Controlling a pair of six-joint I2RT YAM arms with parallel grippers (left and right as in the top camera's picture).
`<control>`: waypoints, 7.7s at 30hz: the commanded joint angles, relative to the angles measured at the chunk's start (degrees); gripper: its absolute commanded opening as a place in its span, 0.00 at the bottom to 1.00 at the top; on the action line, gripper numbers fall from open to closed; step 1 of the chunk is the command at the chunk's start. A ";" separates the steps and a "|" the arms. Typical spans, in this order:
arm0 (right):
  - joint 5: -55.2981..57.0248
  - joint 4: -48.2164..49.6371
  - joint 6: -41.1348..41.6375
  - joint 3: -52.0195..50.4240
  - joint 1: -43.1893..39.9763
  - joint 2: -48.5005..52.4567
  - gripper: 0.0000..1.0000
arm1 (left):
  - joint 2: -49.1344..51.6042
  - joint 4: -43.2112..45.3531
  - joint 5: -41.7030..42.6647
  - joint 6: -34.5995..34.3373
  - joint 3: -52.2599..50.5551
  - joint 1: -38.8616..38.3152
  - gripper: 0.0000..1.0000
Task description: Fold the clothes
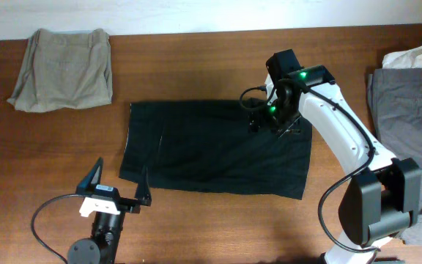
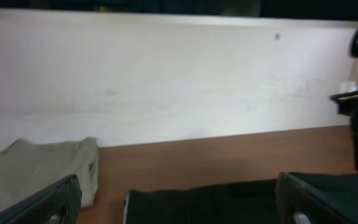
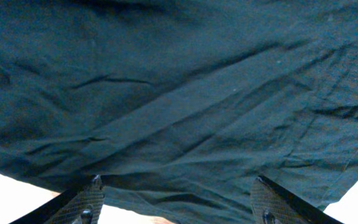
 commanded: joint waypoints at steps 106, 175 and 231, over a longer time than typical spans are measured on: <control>6.21 -8.35 3.19 6.14 -12.85 -1.27 0.99 | 106.05 -70.66 -12.90 -2.32 81.66 3.10 0.99; -7.39 22.29 0.00 -23.26 -12.74 -0.61 0.99 | 115.14 -100.17 -3.43 -5.14 113.26 -3.15 0.01; 3.39 -5.62 -2.38 6.69 -16.72 3.80 0.99 | 109.28 -62.79 9.66 -14.86 99.41 -38.84 0.61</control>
